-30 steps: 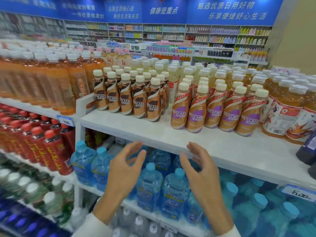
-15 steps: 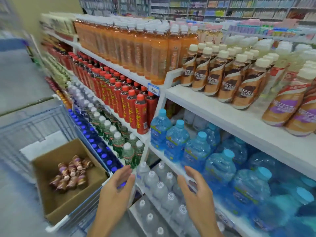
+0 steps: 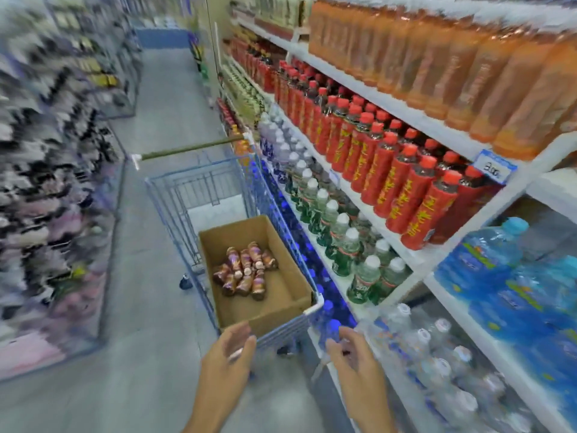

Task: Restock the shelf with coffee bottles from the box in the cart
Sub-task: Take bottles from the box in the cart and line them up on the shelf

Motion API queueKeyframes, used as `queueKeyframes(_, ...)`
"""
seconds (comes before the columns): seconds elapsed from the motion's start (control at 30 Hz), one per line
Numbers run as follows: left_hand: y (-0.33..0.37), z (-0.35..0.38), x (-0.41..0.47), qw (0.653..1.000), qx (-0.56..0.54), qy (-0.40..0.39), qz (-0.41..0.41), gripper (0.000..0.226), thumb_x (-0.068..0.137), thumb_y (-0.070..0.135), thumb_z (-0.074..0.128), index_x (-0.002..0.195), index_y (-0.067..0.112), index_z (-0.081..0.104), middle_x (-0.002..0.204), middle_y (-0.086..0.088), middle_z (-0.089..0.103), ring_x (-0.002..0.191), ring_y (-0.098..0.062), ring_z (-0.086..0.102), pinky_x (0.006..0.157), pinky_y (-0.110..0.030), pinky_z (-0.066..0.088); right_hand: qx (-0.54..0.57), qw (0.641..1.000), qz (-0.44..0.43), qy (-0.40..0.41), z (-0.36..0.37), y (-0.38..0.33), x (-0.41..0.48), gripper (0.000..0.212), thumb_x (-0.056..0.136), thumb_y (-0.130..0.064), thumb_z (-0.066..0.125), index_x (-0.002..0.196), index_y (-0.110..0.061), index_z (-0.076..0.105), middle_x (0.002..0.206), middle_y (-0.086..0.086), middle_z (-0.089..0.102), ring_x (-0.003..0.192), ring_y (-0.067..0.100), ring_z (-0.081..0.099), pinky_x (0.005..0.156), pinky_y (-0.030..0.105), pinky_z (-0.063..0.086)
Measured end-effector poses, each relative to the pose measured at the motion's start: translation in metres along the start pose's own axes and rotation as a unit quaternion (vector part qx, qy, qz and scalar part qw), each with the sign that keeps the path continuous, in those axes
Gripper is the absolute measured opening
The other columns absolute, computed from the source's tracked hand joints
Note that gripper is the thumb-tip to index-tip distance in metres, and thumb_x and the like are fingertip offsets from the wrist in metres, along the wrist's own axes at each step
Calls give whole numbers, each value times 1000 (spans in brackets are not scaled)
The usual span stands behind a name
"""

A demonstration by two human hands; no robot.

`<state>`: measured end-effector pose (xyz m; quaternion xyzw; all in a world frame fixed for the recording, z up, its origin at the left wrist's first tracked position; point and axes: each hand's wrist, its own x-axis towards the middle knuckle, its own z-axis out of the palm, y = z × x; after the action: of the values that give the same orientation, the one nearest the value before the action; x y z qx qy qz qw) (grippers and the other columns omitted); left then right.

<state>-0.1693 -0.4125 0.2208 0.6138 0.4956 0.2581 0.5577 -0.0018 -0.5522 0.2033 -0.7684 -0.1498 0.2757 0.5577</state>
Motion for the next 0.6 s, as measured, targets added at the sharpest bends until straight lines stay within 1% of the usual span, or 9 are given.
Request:
queueKeyframes(0.03,-5,-13,5,1000,2,13,-10,27,91,4,70,102,28,68,103,3,74,82,16,66,71,-2,48,-2,1000,1,-15,16,-4,1,29,89,-23,76,116,-25,66,117,-2,68,110,13,63,85,10,45)
queueKeyframes(0.07,-9,-24,9,1000,7,21,-18,25,91,7,71,102,29,68,104,5,74,84,13,67,70,-2,48,-3,1000,2,-30,28,-7,2,29,91,-21,74,118,-25,65,118,-5,67,111,9,62,80,5,45)
queueKeyframes(0.1,-12,-33,14,999,14,25,-24,22,92,11,71,105,28,69,105,8,74,90,8,68,70,-4,49,-4,999,6,-44,40,-8,4,29,92,-20,73,120,-24,64,119,-7,66,112,7,61,77,2,45)
queueKeyframes(0.17,-19,-51,22,999,17,33,-35,20,93,15,70,110,27,69,108,11,73,97,-3,70,70,-5,49,-4,998,12,-65,60,-9,8,30,92,-15,72,120,-19,65,119,-4,66,112,5,60,75,0,44)
queueKeyframes(0.23,-22,-65,30,998,10,46,-44,21,93,13,69,111,24,68,109,12,71,98,-4,68,68,-4,48,-10,997,21,-80,77,-9,13,28,90,-11,73,117,-16,66,119,-1,67,109,1,59,75,1,45)
queueKeyframes(0.33,-27,-75,46,996,-6,62,-64,22,93,13,69,112,25,66,110,12,70,99,-5,67,67,-5,48,-30,994,32,-99,96,-8,28,28,90,-13,73,116,-18,66,122,-5,67,109,-1,58,77,3,46)
queueKeyframes(0.4,-33,-76,59,994,-15,73,-82,23,92,15,70,112,26,66,111,12,70,101,-8,67,72,-7,47,-42,992,39,-114,105,-7,41,26,91,-17,73,115,-22,66,121,-8,67,110,-2,58,83,10,47)
queueKeyframes(0.47,-38,-74,73,992,-13,79,-93,23,93,14,69,113,25,67,111,13,70,101,-7,67,71,-5,47,-56,989,53,-127,113,-8,57,25,91,-23,73,114,-26,66,120,-11,67,113,-1,58,90,19,45)
queueKeyframes(0.6,-39,-58,108,992,-10,71,-99,22,94,8,67,109,24,67,110,11,70,99,-7,67,68,-2,47,-78,984,68,-145,131,-13,99,26,92,-29,72,117,-28,64,121,-14,65,114,-1,58,83,12,42)
